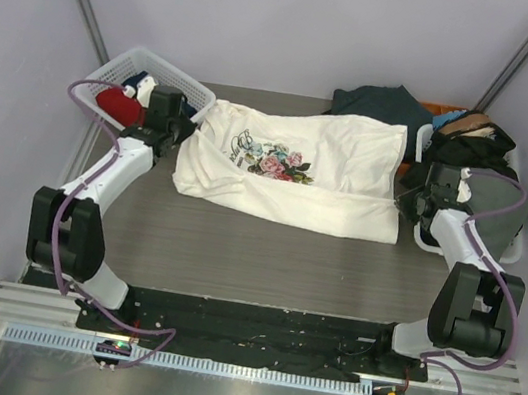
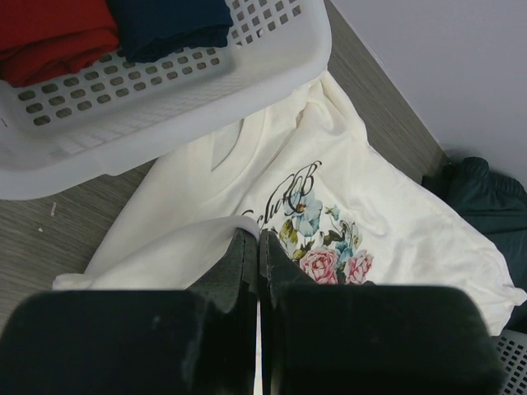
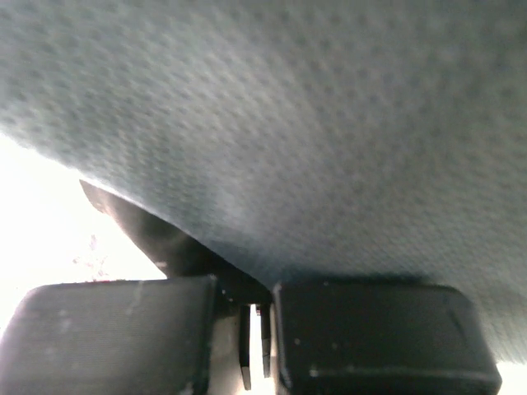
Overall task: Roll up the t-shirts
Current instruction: Fold the T-shirt at the center of the board.
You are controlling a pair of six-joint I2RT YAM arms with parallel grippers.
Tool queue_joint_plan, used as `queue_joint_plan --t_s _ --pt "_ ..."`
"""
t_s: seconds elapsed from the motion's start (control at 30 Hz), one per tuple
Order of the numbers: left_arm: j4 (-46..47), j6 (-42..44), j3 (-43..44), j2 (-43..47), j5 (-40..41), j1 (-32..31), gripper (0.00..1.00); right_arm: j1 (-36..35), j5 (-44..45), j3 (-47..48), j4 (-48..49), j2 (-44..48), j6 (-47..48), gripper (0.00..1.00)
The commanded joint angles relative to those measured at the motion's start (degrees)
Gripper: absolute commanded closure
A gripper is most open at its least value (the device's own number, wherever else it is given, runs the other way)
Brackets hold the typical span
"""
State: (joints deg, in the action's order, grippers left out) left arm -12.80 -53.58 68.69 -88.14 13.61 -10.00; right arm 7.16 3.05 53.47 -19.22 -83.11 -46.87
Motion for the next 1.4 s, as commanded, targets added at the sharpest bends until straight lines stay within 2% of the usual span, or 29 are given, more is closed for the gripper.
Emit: queue_joint_plan --t_s 0.0,0.1,0.13,0.2,0.23,0.3,0.37,0.47,0.5,0.67,0.73,0.83,0.97,1.0,1.07,1.1,1.33,1.37 --pt "0.32 0.94 3.2 -2.38 0.72 0.16 1.0 0.23 1.79 2.86 2.61 -1.26 0.64 0.99" --pt "0.67 0.94 4.87 -5.02 -0.51 0.24 1.0 -0.21 0.99 3.74 2.18 -2.23 1.43 0.89" --pt "0.84 1.2 5.31 -5.81 -0.86 0.16 1.0 -0.3 1.17 4.0 1.39 -2.4 1.52 0.76" --pt "0.84 1.29 7.33 -8.44 -1.74 0.16 1.0 -0.92 0.73 4.62 1.12 -2.23 2.57 0.57" --pt "0.93 1.46 7.95 -9.41 -2.18 0.24 0.99 -1.27 1.08 4.71 0.94 -1.97 2.75 0.52" --pt "0.76 2.16 9.44 -11.78 -2.62 0.24 0.99 -1.71 1.52 4.45 0.77 -0.57 2.75 0.49" --pt "0.32 2.69 11.29 -12.67 -2.44 0.16 0.94 -1.97 2.05 4.1 0.85 1.1 2.84 0.48" --pt "-0.21 3.83 12.61 -12.76 -2.44 0.16 0.71 -2.06 3.36 3.66 0.42 2.77 3.28 0.48" --pt "-0.3 3.92 12.61 -12.33 -2.27 0.24 0.57 -2.15 3.45 3.66 0.15 3.82 3.45 0.48" --pt "-3.0 7.86 11.65 -5.75 -1.13 -0.19 0.43 -3.2 1.79 2.26 1.55 7.69 5.12 0.48" --pt "-5.3 10.16 11.82 -4.42 -0.25 -0.37 0.43 -3.81 0.91 1.55 2.87 8.92 5.39 0.49" --pt "-8.46 13.5 11.21 -3.44 0.1 -0.37 0.49 -4.96 0.47 0.49 3.58 9.81 5.56 0.53" --pt "-10.22 17.54 12.78 -6.6 -2.26 -0.37 0.68 -5.93 -1.46 -1.7 5.86 10.16 5.21 0.57" --pt "-11.01 17.98 14.09 -9.04 -3.05 -0.37 0.79 -6.28 -1.82 -1.88 6.56 10.16 4.95 0.57" --pt "-12.07 19.13 17.78 -12.22 -4.11 -0.37 0.88 -6.63 -2.34 -2.06 6.83 9.99 4.77 0.58" --pt "-12.77 19.39 19.28 -15.54 -4.2 -0.37 0.99 -6.98 -2.35 -2.14 6.83 10.07 4.69 0.58" --pt "-15.32 22.29 34.04 -29.69 -5.16 -0.28 1.0 -7.16 -1.56 -2.06 6.39 11.3 5.21 0.58" --pt "-17.24 22.55 38.84 -31.55 -5.43 -0.37 1.0 -7.16 -1.38 -2.14 6.22 11.39 5.3 0.58"
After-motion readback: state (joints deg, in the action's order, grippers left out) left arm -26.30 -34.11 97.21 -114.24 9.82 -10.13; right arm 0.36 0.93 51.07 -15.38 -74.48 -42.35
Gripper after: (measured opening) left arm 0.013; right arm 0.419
